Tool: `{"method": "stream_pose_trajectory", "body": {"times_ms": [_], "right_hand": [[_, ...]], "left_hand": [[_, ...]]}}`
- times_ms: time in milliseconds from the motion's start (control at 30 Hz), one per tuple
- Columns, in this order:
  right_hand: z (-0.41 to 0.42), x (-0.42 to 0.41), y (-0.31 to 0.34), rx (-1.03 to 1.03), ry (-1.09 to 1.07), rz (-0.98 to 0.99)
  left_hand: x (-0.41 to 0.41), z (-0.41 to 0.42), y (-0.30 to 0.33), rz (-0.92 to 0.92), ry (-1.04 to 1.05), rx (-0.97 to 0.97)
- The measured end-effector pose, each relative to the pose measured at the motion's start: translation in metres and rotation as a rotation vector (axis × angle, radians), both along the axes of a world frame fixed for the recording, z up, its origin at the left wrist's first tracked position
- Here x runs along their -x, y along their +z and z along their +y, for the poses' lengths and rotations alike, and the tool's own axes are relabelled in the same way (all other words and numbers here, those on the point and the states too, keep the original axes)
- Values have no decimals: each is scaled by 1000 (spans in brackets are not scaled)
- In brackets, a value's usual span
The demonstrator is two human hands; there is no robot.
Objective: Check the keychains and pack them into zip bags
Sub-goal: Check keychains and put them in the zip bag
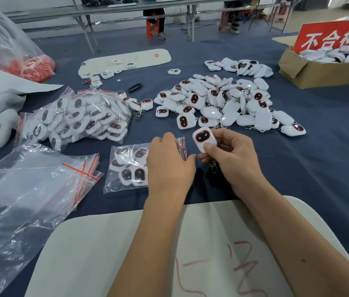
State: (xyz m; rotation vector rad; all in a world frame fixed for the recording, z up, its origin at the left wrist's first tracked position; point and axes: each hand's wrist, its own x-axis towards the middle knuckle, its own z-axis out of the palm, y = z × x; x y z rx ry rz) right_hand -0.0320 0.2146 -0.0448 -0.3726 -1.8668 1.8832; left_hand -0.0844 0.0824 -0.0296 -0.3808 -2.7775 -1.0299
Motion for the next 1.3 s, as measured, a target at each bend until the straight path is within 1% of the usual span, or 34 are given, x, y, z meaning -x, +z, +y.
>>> {"method": "stream_pose_trajectory", "body": {"times_ms": [100, 267, 333, 500, 567, 633, 700, 800, 867, 933, 1033, 1100, 1233, 1300], "right_hand": [[0, 0, 0, 2, -6, -2], [0, 0, -2, -16, -13, -11], [0, 1, -2, -27, -14, -23], [-4, -3, 0, -84, 52, 13], [-9, -3, 0, -125, 76, 35], [-12, -3, 0, -178, 83, 33], [-12, -3, -1, -213, 74, 9], [-10, -3, -3, -286, 23, -29], [-10, -3, -4, -346, 17, -34], [-13, -3, -2, -326, 61, -9], [-16, -5, 2, -180, 169, 42], [-17, -5, 3, -117, 231, 60], [-18, -1, 0, -124, 282, -3], [-20, 0, -2, -161, 250, -39]], "left_hand": [[-1, 1, 2, 21, 19, 1], [4, -9, 5, 6, 48, -143], [8, -15, 5, -35, 39, -197], [19, -28, 8, -224, -13, -394], [20, -31, 10, -271, -58, -417], [20, -33, 11, -271, -90, -403], [20, -34, 12, -218, -99, -381], [20, -34, 13, -43, -104, -286], [19, -32, 14, 32, -135, -278], [17, -30, 14, 66, -175, -300], [13, -26, 14, 136, -193, -326], [10, -23, 14, 184, -180, -325], [10, -21, 14, 233, -163, -345], [10, -20, 14, 235, -168, -352]]}}
